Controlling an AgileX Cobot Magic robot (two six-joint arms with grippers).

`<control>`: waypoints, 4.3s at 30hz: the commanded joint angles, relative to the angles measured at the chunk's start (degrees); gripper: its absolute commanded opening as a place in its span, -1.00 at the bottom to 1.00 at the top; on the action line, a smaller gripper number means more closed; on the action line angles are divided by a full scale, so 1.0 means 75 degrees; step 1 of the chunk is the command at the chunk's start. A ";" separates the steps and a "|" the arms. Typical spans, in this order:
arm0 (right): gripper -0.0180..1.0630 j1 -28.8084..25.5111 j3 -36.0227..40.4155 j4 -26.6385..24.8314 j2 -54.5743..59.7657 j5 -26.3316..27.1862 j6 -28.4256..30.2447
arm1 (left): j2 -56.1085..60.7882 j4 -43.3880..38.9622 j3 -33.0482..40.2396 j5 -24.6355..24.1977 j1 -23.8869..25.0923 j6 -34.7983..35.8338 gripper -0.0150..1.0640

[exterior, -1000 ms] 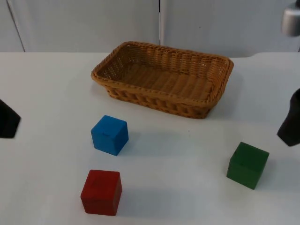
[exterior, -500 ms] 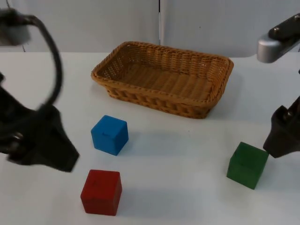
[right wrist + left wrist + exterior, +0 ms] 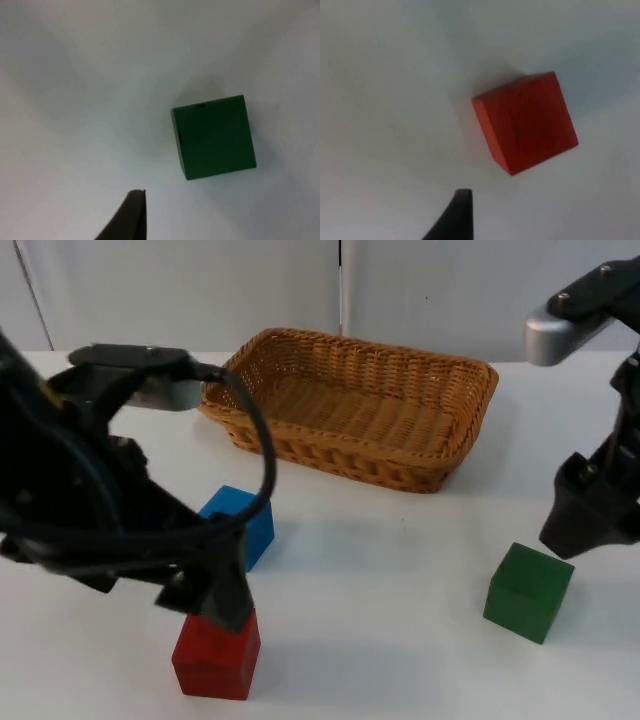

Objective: Pick up one cube with each hand and place exactly two cubes into the same basket, leaving the remaining cube outside.

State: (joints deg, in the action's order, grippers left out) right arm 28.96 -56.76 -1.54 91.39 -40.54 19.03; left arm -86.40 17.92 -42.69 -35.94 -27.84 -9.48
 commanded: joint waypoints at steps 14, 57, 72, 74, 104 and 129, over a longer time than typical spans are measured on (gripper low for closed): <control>0.98 0.0055 -0.0285 -0.0006 0.0664 0.0143 0.0112 | -0.0781 -0.0407 -0.0348 0.0619 -0.0245 0.1263 0.97; 0.84 0.0036 -0.0285 -0.0037 0.3167 0.1875 0.0806 | -0.3255 -0.0510 -0.0348 0.2311 -0.0457 0.1336 0.97; -0.35 0.0036 -0.0285 -0.0022 0.3152 0.1903 0.0806 | -0.3255 -0.0435 -0.0348 0.2326 -0.0457 0.1336 0.25; -0.50 0.0036 -0.0285 -0.0022 0.3152 0.1887 0.0806 | -0.3255 -0.0374 -0.0348 0.2326 -0.0457 0.1336 0.08; -0.97 0.0036 -0.0285 -0.0037 -0.1947 0.1187 0.0140 | 0.1285 -0.0722 -0.0348 0.1783 -0.0457 0.1318 -0.97; -0.97 0.0036 -0.0285 -0.0039 -0.1986 0.1385 -0.0223 | 0.1448 -0.0709 -0.0348 0.1833 -0.0457 0.1318 -0.97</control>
State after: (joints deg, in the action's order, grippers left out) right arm 28.96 -58.75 -1.75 77.18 -31.58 17.72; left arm -76.03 12.61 -45.13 -22.95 -31.00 0.00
